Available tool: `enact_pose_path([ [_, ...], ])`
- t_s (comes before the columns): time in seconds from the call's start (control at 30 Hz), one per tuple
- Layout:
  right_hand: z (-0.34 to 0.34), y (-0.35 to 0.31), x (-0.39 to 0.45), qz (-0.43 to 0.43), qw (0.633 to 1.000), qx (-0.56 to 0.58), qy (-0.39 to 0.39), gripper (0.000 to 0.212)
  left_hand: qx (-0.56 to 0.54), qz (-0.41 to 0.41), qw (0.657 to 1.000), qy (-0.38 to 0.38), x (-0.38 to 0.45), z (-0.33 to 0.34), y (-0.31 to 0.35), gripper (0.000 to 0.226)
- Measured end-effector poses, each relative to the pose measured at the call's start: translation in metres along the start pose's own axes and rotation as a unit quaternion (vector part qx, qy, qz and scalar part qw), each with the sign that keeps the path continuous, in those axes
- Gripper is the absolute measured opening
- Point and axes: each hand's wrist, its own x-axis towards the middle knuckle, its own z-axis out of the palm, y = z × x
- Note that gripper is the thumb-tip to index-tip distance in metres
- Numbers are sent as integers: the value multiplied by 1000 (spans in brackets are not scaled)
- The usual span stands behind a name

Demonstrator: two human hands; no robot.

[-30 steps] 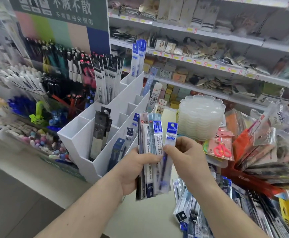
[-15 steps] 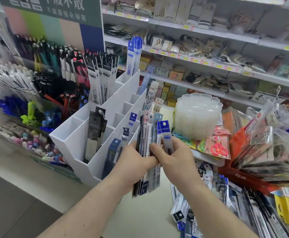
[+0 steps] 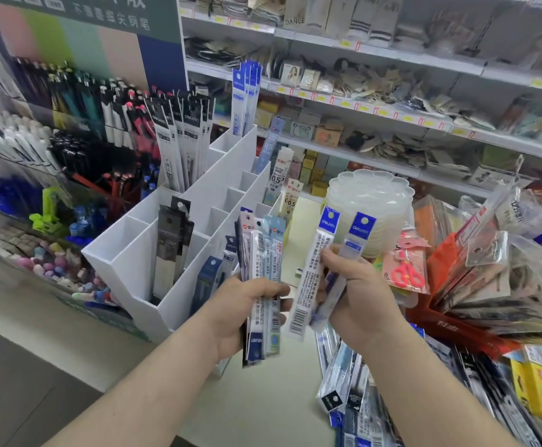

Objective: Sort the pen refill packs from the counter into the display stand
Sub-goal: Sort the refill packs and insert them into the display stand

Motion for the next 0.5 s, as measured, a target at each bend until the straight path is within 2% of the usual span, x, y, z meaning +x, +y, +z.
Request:
enact_pose_path([
  [0.07, 1, 3, 2, -1, 1000, -17, 6, 14, -17, -18, 999, -34, -2, 5, -3, 37],
  [0.13, 3, 8, 4, -7, 998, -61, 21, 6, -28, -26, 998, -51, -2, 10, -6, 35],
  [0.27, 8, 16, 5, -32, 991, -122, 42, 19, -101, -23, 991, -86, 4, 18, -8, 25],
  [0.4, 7, 21, 8, -38, 984, -166, 48, 15, -140, -24, 984, -104, 4, 18, -8, 26],
  [0.43, 7, 22, 8, -24, 985, -165, 46, 19, -129, -20, 987, -94, 3, 17, -7, 24],
  [0.5, 4, 22, 10, 33, 987, -151, 54, 44, -79, 4, 995, -63, 4, 16, -7, 25],
])
